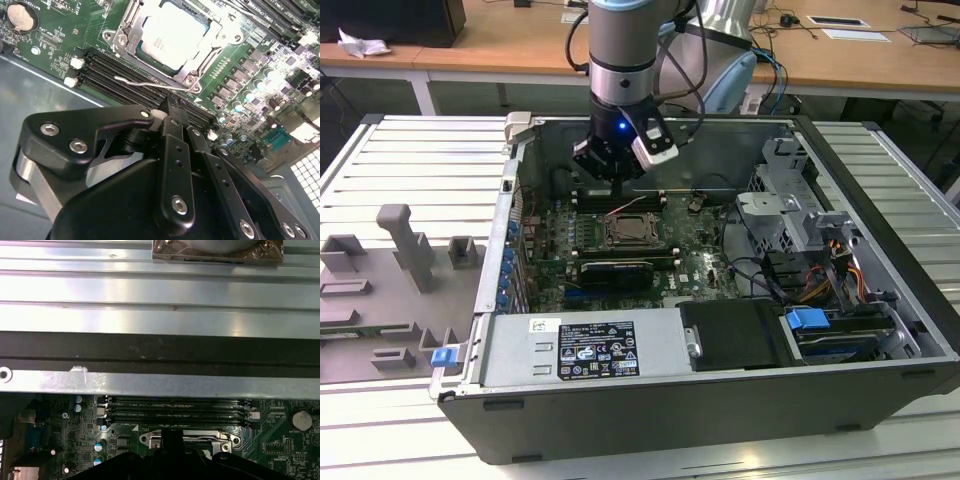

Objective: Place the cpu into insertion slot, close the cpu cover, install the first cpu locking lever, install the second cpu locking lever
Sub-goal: 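Install the first cpu locking lever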

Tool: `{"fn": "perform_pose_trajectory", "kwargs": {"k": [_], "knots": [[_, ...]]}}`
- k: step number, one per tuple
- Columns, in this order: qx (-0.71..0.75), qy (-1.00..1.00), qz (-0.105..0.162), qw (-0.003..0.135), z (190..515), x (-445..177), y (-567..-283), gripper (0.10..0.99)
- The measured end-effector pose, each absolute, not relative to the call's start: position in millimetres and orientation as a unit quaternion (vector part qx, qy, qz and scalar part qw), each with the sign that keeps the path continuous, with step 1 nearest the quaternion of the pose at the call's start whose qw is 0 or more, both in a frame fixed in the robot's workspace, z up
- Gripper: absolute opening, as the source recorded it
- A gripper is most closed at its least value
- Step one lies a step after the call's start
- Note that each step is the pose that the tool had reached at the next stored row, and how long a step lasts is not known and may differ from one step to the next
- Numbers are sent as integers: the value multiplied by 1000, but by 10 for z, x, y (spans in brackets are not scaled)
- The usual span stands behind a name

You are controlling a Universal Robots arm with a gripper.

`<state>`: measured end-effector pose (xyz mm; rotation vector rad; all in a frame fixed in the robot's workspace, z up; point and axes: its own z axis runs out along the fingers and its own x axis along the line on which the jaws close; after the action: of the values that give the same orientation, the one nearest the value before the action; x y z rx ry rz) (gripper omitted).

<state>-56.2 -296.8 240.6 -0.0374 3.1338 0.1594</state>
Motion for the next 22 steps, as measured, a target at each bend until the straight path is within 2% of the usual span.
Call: {"fn": "perform_pose_trajectory", "kwargs": {"k": [4,9,14,22], "knots": [[-12,998,66,2,2393,-547,-2967,106],[-12,998,66,3,2381,-515,-2968,106],[-17,998,66,12,2362,-471,-2967,106],[-39,997,66,11,2281,-410,-2964,106]]}}
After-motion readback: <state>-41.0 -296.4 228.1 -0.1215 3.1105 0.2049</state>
